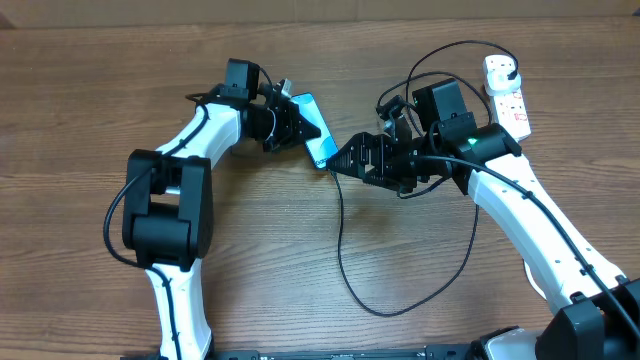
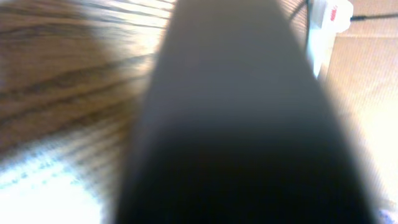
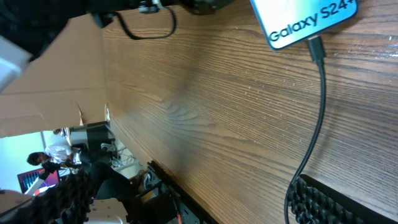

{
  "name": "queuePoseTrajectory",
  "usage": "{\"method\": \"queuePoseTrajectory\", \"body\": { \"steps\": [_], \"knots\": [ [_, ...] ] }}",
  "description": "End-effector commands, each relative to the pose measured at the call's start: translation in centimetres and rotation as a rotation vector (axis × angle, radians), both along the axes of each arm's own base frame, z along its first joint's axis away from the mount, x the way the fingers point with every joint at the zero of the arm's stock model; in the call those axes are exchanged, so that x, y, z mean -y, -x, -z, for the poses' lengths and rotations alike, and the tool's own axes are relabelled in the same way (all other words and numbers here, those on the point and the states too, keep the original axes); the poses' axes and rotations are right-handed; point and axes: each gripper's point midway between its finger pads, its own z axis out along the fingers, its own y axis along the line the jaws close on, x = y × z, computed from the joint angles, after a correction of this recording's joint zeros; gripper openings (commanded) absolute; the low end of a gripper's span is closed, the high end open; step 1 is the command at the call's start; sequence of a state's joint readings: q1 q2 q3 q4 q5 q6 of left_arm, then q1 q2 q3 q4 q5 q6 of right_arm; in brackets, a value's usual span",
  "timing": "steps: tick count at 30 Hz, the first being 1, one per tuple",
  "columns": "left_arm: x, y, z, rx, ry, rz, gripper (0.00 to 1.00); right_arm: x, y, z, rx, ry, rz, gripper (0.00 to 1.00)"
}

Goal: Plug charger to phone and switch on socket
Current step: 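Lower the phone with the plugged cable onto the table with both grippers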

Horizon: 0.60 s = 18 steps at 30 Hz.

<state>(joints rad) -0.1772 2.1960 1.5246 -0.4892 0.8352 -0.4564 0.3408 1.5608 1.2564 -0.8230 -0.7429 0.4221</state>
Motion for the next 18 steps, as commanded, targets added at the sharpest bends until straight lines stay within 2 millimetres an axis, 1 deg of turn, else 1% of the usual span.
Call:
{"method": "queuePoseTrajectory", "body": {
  "steps": [1,4,9,15,18],
  "knots": [
    [1.0,0.1,0.9,-0.065,0.036,-0.024,0.04,0.0,-0.5,-0.4,0.028,0.003,0.0,1.0],
    [0.8,-0.1,2.3,-0.078,-0.034,-0.062,0.06,0.0,-0.5,-0.4,0.028,0.003,0.0,1.0],
    [1.3,-0.2,2.3,-0.065,-0.036,-0.053,0.07,0.0,-0.5,-0.4,0.026,0.004,0.0,1.0],
    [0.8,-0.3,2.9,-0.066,-0.073,-0.069,0.09,0.0,-0.5,-0.4,0.025,0.004,0.0,1.0],
    [0.3,-0.6,3.4,-0.057,-0.114,-0.087,0.1,0.1,-0.4,-0.4,0.02,0.006,0.0,1.0]
  ]
}}
